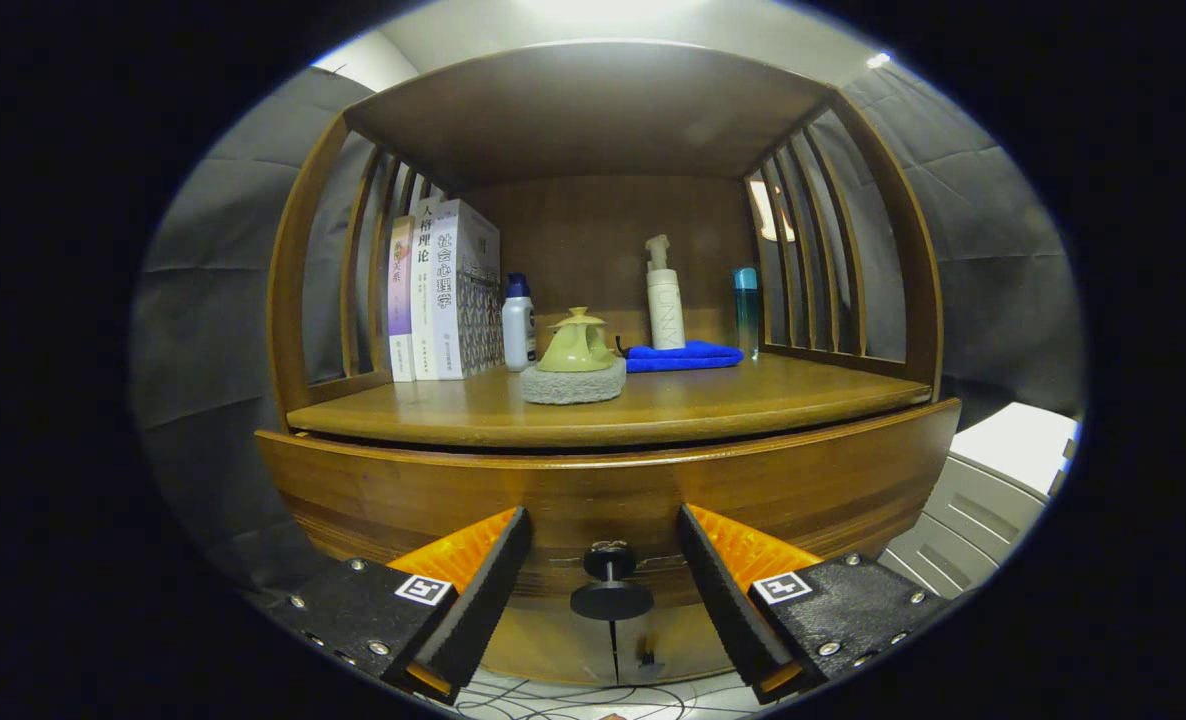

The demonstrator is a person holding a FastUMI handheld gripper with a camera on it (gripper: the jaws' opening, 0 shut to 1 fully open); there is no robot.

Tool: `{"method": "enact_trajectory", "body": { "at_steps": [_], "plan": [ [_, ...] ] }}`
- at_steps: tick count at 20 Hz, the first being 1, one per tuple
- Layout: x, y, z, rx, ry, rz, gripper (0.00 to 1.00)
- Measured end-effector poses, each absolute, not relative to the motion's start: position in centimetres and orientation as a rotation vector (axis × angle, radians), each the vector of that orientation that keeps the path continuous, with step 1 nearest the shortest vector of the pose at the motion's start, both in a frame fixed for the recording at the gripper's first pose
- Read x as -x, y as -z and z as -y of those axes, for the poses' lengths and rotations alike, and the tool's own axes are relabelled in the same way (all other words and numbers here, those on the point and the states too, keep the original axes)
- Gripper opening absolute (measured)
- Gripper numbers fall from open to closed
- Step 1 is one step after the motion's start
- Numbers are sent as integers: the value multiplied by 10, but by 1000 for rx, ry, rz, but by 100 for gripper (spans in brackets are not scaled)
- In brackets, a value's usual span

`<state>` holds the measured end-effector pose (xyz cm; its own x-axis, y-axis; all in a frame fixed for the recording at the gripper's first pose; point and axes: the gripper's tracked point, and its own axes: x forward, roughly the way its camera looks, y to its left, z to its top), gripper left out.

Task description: Pull open the drawer, take out the items inside it, and place them on the countertop above the cabinet.

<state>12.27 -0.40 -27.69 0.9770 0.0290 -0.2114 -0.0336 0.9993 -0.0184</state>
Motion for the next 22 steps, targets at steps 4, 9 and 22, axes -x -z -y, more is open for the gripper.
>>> {"method": "enact_trajectory", "body": {
  "at_steps": [4,9,22],
  "plan": [
    [-133,277,4,19,-16,-198,94],
    [-127,245,8,-5,-51,-186,94],
    [-1,-9,36,96,-89,-14,94]
  ]
}}
